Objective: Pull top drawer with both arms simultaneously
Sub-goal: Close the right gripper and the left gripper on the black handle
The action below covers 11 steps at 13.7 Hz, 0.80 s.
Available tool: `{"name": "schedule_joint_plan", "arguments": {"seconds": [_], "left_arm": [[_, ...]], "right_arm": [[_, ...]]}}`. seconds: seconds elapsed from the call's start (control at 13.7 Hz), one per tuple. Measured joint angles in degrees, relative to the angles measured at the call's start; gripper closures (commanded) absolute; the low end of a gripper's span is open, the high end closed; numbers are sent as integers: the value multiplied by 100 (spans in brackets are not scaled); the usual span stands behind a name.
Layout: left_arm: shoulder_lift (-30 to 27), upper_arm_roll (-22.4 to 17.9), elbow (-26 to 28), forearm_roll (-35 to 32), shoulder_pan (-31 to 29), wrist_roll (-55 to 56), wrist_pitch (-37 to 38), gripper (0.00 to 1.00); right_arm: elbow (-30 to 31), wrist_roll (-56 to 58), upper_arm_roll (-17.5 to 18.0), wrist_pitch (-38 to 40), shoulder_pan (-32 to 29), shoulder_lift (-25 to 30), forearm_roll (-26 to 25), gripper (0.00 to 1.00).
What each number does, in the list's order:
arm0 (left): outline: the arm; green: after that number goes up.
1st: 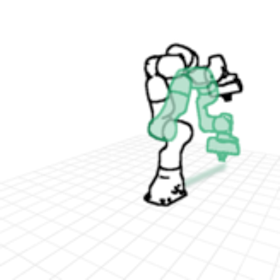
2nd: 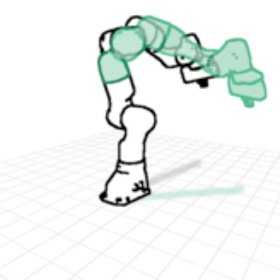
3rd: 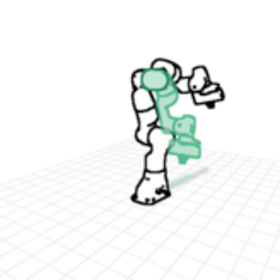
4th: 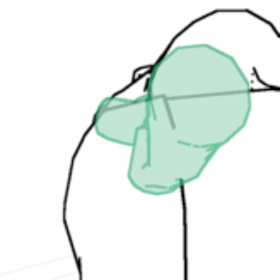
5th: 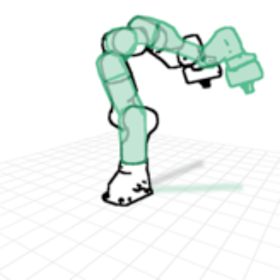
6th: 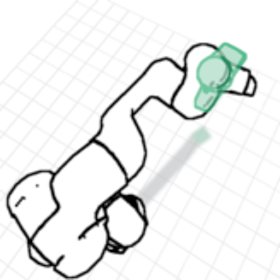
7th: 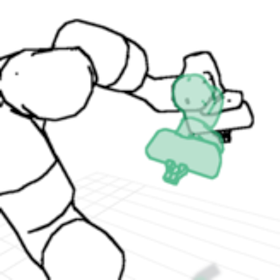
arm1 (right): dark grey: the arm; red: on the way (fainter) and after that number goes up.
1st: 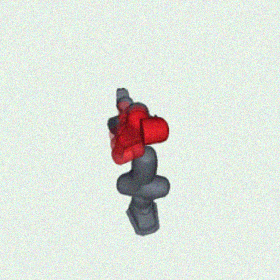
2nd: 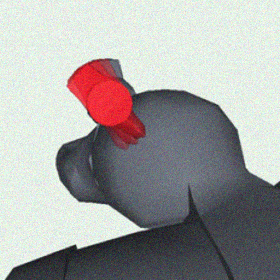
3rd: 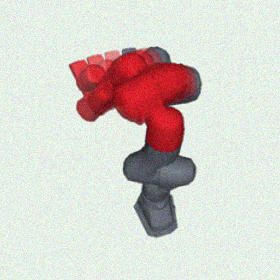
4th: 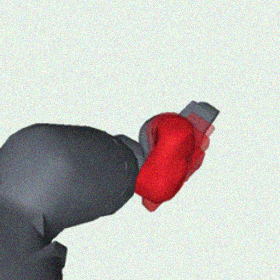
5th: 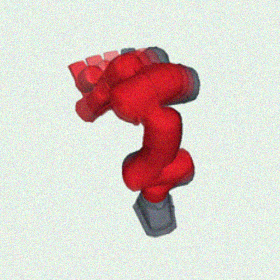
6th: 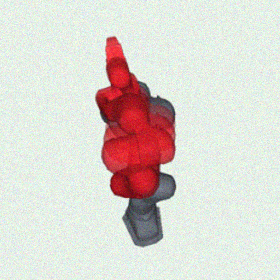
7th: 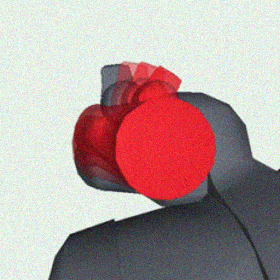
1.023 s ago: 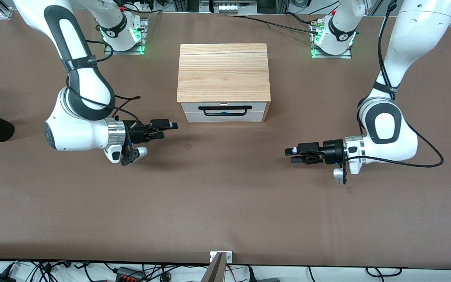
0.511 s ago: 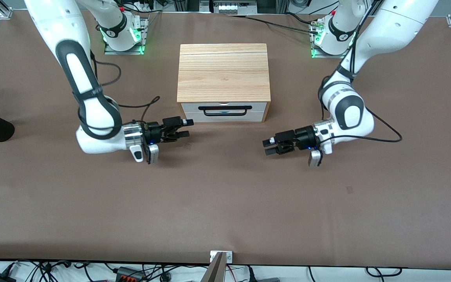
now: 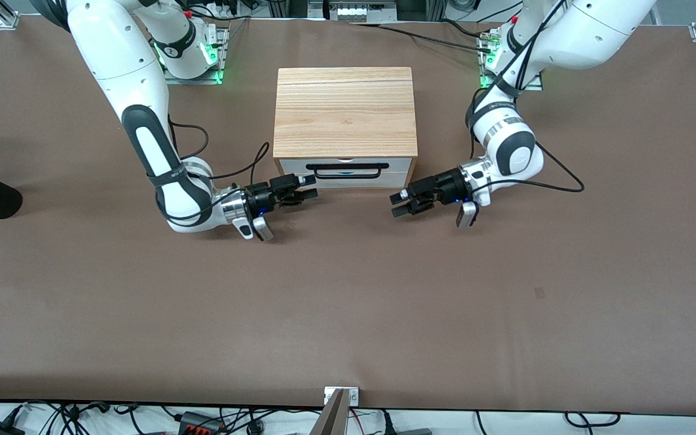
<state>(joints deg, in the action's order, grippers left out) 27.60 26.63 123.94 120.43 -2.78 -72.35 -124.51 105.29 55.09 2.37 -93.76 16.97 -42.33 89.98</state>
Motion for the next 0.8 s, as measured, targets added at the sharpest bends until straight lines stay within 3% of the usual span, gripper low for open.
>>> {"name": "schedule_joint_plan", "arguments": {"seconds": [0.15, 0.29, 0.44, 0.8], "left_arm": [[-3, 86, 86, 17, -1, 0, 0, 8], [-3, 204, 167, 19, 3, 53, 0, 10], [-3, 308, 239, 23, 34, 158, 0, 10], [3, 328, 448, 24, 52, 211, -5, 12]], "right_arm": [[119, 0, 68, 43, 2, 0, 6, 0], [233, 0, 91, 76, 4, 0, 13, 26], [272, 0, 99, 91, 7, 1, 36, 40], [279, 0, 122, 94, 118, 1, 218, 50]]}}
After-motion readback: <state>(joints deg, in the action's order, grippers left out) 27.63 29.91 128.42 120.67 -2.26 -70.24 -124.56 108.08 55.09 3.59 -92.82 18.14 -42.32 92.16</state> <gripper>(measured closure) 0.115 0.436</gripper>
